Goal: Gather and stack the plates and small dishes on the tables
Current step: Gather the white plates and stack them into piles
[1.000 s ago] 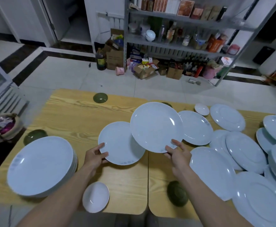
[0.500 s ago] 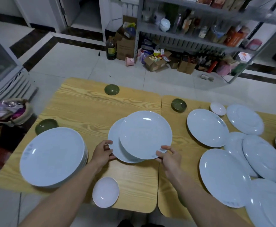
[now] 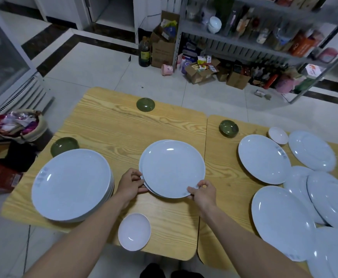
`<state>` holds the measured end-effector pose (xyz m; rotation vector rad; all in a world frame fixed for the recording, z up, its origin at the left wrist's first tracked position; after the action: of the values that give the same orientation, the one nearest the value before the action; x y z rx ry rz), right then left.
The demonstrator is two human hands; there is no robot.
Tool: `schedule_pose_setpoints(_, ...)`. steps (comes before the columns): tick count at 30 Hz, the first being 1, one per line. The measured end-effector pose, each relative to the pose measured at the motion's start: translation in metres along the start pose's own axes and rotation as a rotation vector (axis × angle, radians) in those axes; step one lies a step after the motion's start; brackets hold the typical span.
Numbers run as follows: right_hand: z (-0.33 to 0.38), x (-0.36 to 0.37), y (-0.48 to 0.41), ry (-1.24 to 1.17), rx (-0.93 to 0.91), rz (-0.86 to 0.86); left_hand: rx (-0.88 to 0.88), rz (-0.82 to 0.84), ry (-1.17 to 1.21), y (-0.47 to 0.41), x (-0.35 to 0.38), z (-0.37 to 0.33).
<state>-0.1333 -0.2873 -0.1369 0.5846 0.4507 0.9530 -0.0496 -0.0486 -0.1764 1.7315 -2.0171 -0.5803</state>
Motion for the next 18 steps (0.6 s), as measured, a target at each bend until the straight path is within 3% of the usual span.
schedule_pose_setpoints(6,0.005,0.004,-0.003,0.201,-0.007,0.050,-0.014,0.009,-0.002,0.001,0.000,-0.004)
schedule_pose_setpoints(18,0.014,0.008,-0.002,0.341,-0.119,-0.124,-0.054,-0.012,-0.014,0.004,0.002,-0.004)
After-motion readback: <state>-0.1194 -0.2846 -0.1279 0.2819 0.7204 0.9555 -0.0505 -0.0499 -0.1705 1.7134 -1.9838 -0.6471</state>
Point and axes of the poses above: each hand's wrist, its own y-axis away from the middle knuckle, its own x-axis out of the palm, z = x × y, the point moved 4 cm from there along -y, towards the middle knuckle, and after that the axes turned 5 degrees about z, right-handed, at the moved point
